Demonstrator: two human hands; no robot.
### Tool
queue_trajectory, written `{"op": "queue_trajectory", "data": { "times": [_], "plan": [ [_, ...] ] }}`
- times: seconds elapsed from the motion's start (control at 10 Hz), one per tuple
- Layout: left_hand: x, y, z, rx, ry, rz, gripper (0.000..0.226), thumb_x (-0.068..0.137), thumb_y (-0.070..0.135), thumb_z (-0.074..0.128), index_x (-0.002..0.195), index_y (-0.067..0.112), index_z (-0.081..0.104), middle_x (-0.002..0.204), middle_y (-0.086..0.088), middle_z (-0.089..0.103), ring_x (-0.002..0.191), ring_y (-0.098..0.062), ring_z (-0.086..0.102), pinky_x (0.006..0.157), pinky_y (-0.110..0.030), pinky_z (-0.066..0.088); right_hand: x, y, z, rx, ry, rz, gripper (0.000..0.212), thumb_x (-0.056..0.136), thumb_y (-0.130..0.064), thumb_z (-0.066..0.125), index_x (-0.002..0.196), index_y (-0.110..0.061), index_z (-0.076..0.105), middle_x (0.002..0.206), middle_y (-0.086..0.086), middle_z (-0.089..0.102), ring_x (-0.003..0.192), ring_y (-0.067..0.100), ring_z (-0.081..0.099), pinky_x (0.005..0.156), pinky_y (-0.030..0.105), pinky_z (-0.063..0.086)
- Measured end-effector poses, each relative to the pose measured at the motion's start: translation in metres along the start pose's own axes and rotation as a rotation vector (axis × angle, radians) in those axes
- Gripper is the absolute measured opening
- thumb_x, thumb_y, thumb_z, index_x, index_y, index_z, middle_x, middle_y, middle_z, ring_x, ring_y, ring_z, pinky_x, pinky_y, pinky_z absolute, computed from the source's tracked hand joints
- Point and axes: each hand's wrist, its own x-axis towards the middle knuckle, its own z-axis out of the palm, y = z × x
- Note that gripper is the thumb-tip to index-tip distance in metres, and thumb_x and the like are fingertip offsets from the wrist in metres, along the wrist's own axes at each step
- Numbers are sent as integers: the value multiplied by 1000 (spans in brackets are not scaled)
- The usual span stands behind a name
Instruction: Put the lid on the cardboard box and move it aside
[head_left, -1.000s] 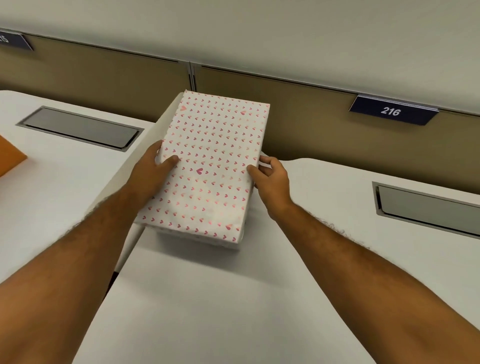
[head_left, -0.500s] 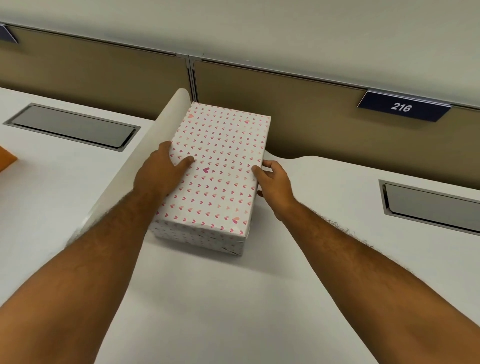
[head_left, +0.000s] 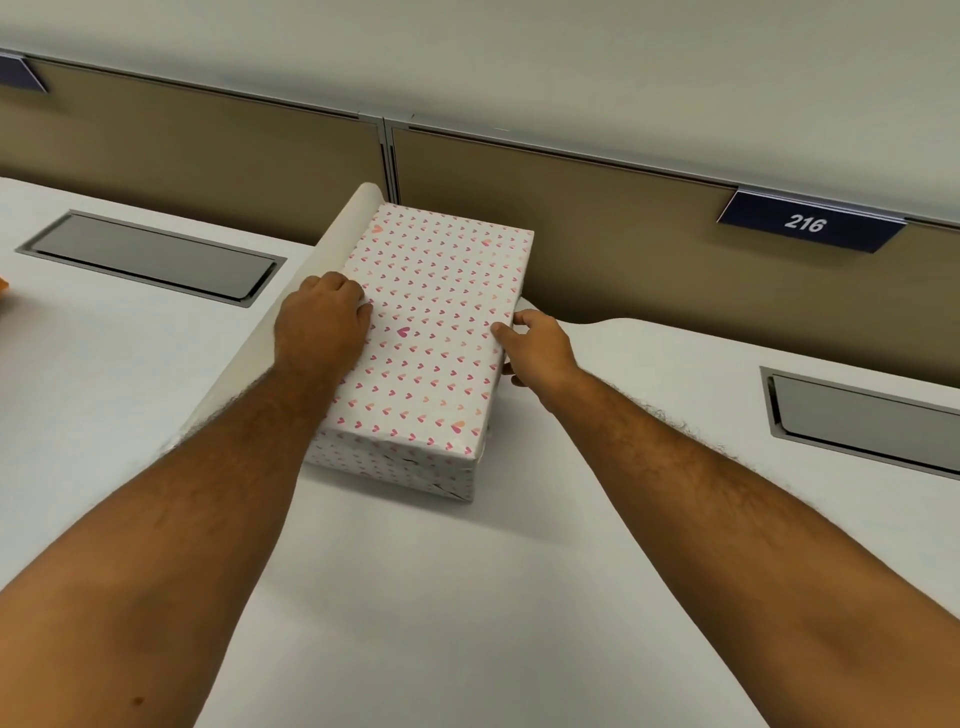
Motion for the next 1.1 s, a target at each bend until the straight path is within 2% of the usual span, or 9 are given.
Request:
{"op": "queue_trajectory", "data": {
  "times": [0.1, 0.3, 0.4, 0.5, 0.6, 0.7, 0.9, 1.1],
  "plan": [
    [3, 3, -1, 10, -1, 3, 49, 107, 46, 48, 130, 10, 71, 129, -11, 73, 110, -32, 69, 97, -50, 57, 0, 1, 1, 11, 6, 5, 47, 101, -37, 71, 142, -17, 59, 139, 6, 72, 116, 31, 76, 78, 39, 64],
    [2, 9, -12, 14, -110, -21, 50, 107, 48, 46, 138, 12, 64, 137, -9, 68, 120, -31, 64, 97, -51, 57, -7, 3, -2, -44, 4, -39, 58, 100, -46, 69, 149, -19, 56, 146, 6, 69, 122, 33, 74, 98, 52, 64],
    [5, 23, -29, 78, -289, -76, 59, 104, 55, 47, 145, 13, 57, 144, -8, 64, 126, -31, 63, 98, -50, 56, -22, 9, -14, -171, -8, -46, 70, 99, -61, 61, 154, -19, 53, 154, 7, 63, 133, 34, 66, 111, 54, 55],
    [-3, 44, -42, 51, -470, -157, 76, 101, 61, 49, 159, 12, 38, 165, -12, 43, 145, -37, 49, 113, -53, 45, -43, 23, -35, -310, 51, -51, 73, 100, -68, 54, 152, -16, 55, 156, 9, 60, 140, 34, 61, 114, 48, 50],
    [-21, 62, -49, 6, -444, -151, 82, 99, 60, 55, 163, 14, 32, 170, -10, 35, 151, -36, 42, 116, -55, 42, -60, 33, -54, -344, 77, -56, 73, 100, -68, 55, 150, -15, 56, 153, 11, 63, 137, 33, 63, 112, 46, 52],
    [-54, 93, -56, -46, -340, -82, 84, 95, 60, 63, 162, 18, 35, 170, -6, 36, 154, -31, 38, 114, -58, 45, -86, 47, -87, -392, 120, -71, 70, 98, -67, 58, 145, -16, 59, 141, 11, 70, 127, 32, 68, 105, 44, 56],
    [-102, 138, -64, -89, -219, 61, 91, 91, 65, 65, 164, 21, 33, 171, -1, 34, 158, -26, 30, 114, -57, 44, -126, 69, -133, -453, 186, -81, 67, 96, -68, 60, 141, -18, 62, 131, 8, 75, 118, 31, 71, 98, 44, 58],
    [-152, 215, -77, -110, -83, 242, 92, 88, 72, 62, 161, 20, 40, 164, -2, 46, 152, -26, 41, 114, -49, 46, -168, 103, -197, -513, 274, -115, 65, 96, -67, 60, 140, -19, 61, 125, 7, 76, 114, 30, 72, 94, 43, 60]
  ]
}}
